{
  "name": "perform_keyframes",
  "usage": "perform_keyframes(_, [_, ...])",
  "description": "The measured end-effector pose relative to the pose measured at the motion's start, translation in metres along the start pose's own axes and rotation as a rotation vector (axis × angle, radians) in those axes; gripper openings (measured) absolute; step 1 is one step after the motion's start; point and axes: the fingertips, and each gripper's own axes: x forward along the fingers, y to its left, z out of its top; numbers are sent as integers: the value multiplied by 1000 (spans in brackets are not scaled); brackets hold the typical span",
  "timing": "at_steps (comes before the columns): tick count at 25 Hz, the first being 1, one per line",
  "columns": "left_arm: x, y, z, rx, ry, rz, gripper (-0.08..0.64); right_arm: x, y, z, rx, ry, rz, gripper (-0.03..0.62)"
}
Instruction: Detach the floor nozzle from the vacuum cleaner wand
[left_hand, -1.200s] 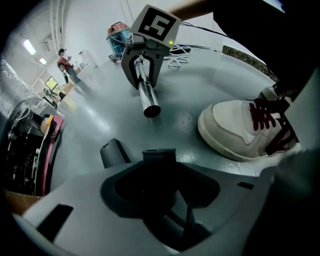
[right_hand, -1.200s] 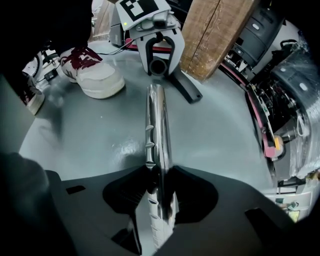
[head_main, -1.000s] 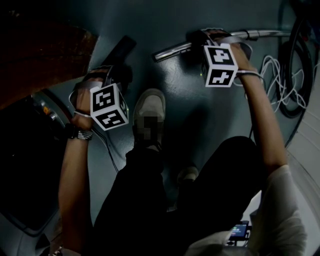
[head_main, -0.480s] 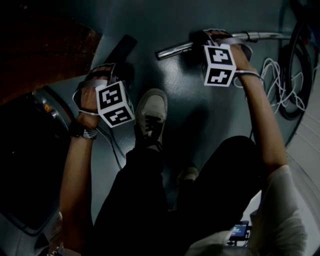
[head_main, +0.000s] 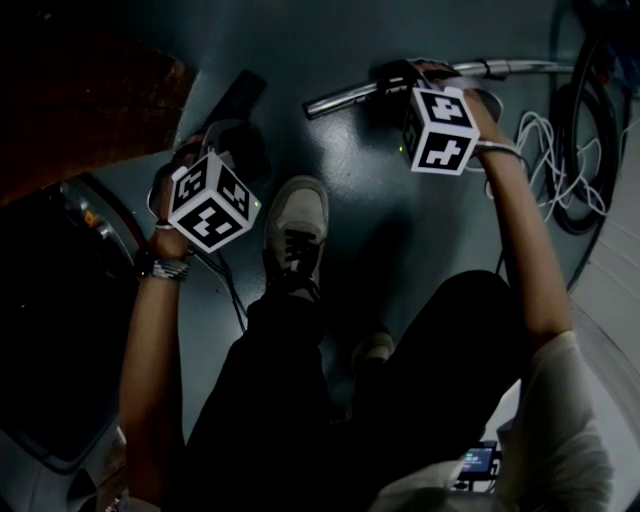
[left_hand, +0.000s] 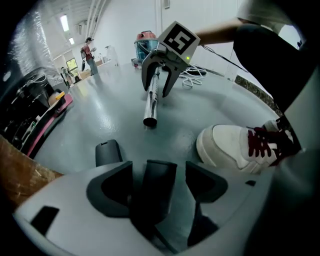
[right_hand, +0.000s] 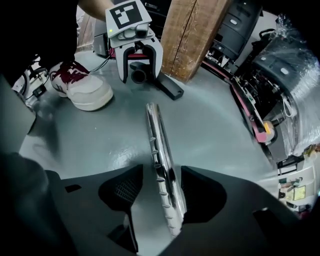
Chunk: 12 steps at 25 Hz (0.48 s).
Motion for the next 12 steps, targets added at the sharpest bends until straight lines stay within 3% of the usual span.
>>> perform_keyframes(5, [-8,0,17,-30,-101,0,325,-11,1,1,56,-39,-7,238])
perform_keyframes(12, [-50,27,54,-130,-335,77,324,-31,-9,-4,152,-101,-85,238])
